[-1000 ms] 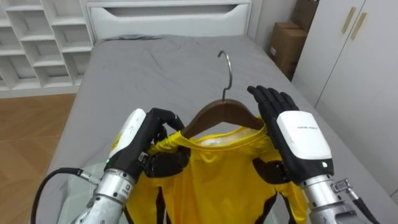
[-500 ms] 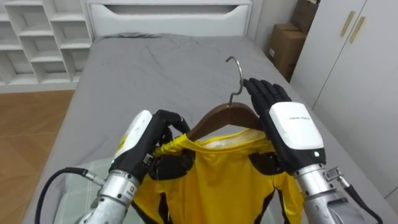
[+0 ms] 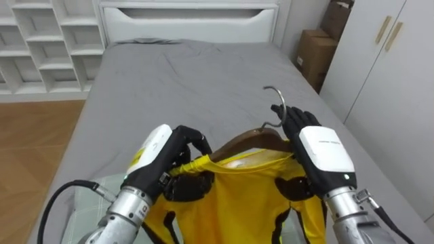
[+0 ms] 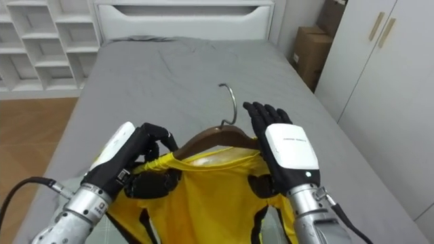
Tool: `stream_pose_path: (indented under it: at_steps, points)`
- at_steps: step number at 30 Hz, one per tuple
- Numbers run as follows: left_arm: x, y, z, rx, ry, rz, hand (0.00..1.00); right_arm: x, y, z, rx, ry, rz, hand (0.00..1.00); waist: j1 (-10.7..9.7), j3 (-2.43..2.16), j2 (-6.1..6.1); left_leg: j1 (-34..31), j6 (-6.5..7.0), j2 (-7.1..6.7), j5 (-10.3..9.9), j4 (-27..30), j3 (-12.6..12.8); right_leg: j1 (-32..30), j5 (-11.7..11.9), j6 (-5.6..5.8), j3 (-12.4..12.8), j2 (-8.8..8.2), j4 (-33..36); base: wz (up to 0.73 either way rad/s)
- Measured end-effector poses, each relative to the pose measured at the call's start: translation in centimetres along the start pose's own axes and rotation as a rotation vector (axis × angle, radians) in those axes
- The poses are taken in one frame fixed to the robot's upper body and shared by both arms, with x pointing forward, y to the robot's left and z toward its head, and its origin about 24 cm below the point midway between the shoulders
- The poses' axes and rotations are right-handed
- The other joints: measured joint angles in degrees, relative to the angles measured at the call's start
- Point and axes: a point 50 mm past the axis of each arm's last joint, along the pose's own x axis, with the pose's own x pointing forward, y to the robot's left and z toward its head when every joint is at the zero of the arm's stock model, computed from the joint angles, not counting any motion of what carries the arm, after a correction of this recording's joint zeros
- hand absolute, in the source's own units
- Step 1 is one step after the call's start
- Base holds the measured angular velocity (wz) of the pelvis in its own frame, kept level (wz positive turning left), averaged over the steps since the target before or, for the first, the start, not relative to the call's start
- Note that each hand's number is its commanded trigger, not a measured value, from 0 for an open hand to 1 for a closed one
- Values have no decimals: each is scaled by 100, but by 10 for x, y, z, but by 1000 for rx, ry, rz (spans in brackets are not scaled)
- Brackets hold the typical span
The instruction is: Hang clothes
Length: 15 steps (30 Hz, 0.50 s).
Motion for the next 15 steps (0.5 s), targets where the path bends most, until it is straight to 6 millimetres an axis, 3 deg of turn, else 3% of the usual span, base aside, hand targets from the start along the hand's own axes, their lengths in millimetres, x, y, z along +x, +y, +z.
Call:
stream_pose_path:
  at_steps: [6,8,9,10,11,12,15]
  points:
    - [-1,3,5,63,-15,-21,100,-6,10,-17,19,87,52,0,-11,-22,34,-77,0,-4,0,55,-117,5,0,-1,-100,-18,-7,10]
    - [-1,4,5,81,-18,-24,100,-7,12,-19,19,99,69,0,-14,-48,69,-80,0,-4,1,63,-125,10,0,-1,-131,-22,-5,0]
    - [-1,4,6,84,-20,-24,100,-7,13,-19,19,102,72,4,-12,-57,76,-77,0,-4,1,63,-127,13,0,-1,-132,-23,-2,0]
    - [-1,4,6,86,-22,-27,100,-8,14,-21,28,113,78,33,-18,-69,82,-65,1,-5,1,63,-130,23,0,-1,-132,-24,1,0]
    - [-1,4,6,86,-22,-30,100,-8,16,-23,40,127,82,50,-25,-80,83,-60,1,-5,2,64,-130,30,0,-1,-133,-26,1,0]
    - [-1,4,6,87,-22,-31,100,-9,16,-25,47,135,85,100,-24,-82,80,-60,1,-5,2,65,-130,32,0,-1,-135,-27,1,0]
    - [-2,3,5,90,-20,-44,100,-11,20,-29,53,159,102,100,-22,-87,70,-60,1,-8,3,67,-131,32,0,0,-137,-33,1,0]
